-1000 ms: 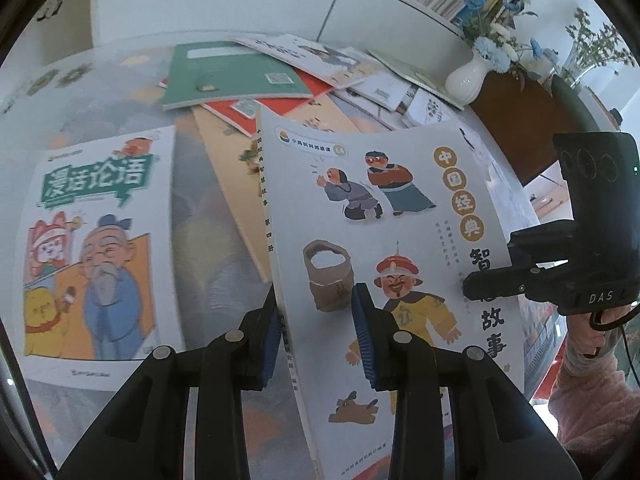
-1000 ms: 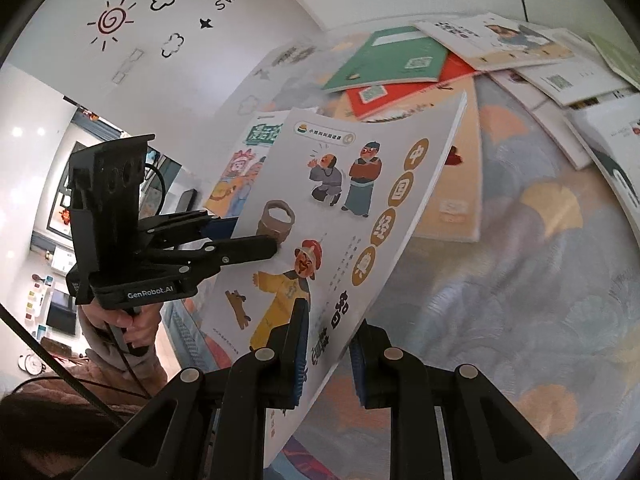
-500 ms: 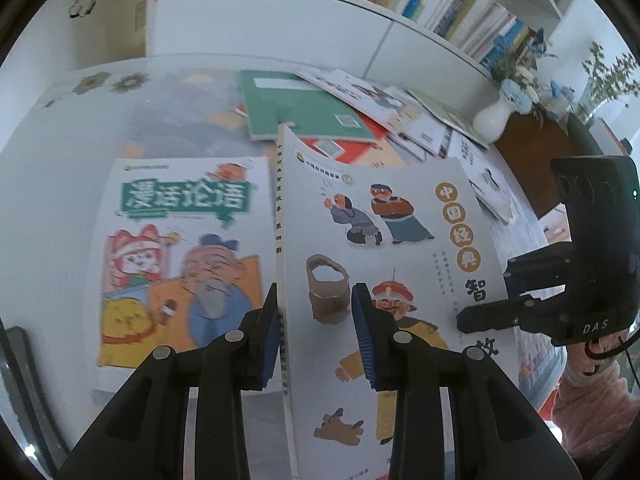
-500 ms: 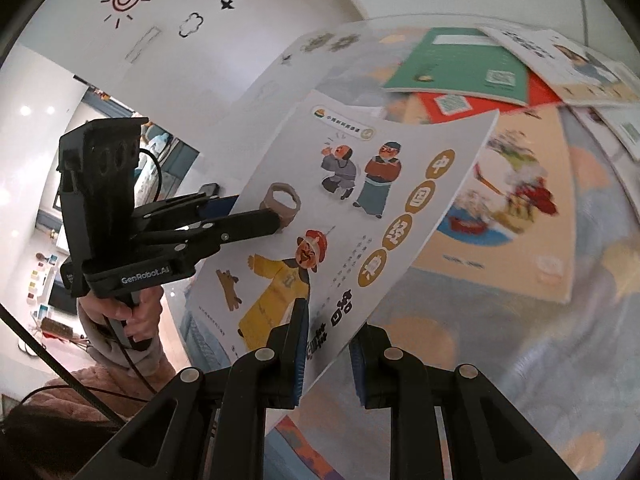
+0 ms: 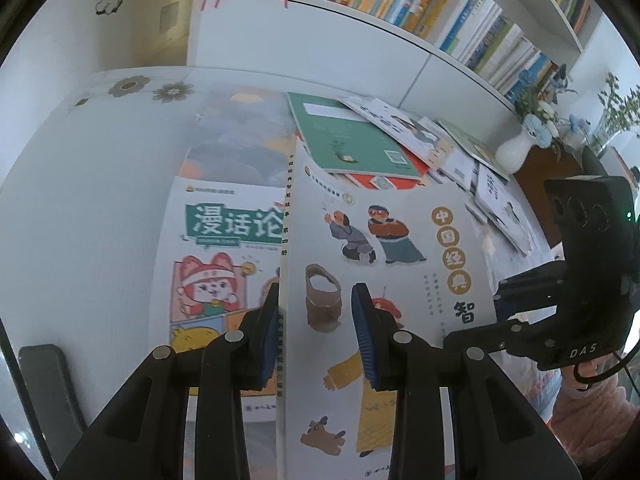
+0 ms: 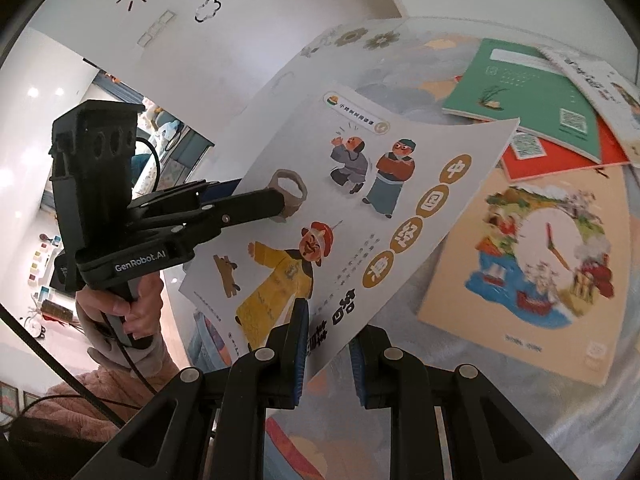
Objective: Organize books
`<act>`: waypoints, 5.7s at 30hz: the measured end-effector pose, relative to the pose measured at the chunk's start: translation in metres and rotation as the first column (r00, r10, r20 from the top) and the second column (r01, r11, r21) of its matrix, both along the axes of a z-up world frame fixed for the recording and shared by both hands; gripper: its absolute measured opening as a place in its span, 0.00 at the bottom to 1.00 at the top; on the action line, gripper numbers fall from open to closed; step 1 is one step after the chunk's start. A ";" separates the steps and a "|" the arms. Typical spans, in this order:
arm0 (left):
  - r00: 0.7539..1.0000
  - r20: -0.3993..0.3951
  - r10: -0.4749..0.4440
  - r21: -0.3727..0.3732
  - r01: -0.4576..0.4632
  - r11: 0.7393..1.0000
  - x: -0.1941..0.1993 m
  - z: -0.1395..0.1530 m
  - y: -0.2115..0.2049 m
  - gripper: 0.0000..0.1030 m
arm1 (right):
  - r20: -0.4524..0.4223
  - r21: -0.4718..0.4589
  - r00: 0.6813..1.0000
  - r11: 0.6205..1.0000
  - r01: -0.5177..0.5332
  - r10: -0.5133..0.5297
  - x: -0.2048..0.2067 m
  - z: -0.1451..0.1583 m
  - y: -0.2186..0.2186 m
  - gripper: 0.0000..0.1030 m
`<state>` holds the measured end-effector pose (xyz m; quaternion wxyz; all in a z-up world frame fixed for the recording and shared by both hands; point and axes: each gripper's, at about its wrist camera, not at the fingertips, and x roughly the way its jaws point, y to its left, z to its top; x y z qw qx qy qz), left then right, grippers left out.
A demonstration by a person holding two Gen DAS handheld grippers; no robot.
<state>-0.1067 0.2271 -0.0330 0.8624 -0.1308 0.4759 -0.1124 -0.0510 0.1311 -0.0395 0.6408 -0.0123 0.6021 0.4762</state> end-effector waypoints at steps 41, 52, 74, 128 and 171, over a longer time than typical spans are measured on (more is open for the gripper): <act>0.986 -0.038 0.164 0.071 -0.161 0.984 0.037 -0.057 0.069 0.34 | -0.063 0.004 0.998 1.000 0.016 -0.016 0.030 -0.035 0.020 0.19; 0.982 -0.033 0.187 0.176 -0.178 0.968 0.041 -0.061 0.065 0.35 | -0.089 0.033 0.995 0.999 0.037 -0.034 0.039 -0.038 0.007 0.19; 0.971 -0.007 0.239 0.224 -0.231 0.947 0.039 -0.059 0.070 0.40 | -0.157 0.055 0.983 0.993 0.109 -0.099 0.050 -0.035 -0.011 0.48; 0.998 0.055 0.032 0.189 -0.042 0.981 0.037 -0.073 -0.151 0.68 | 0.439 -0.015 0.853 0.947 0.320 -0.282 0.020 -0.035 -0.225 0.82; 0.965 -0.092 -0.245 0.119 0.255 0.960 -0.028 -0.068 -0.143 0.48 | 0.044 -0.069 0.990 0.988 0.140 -0.137 -0.038 -0.027 -0.208 0.80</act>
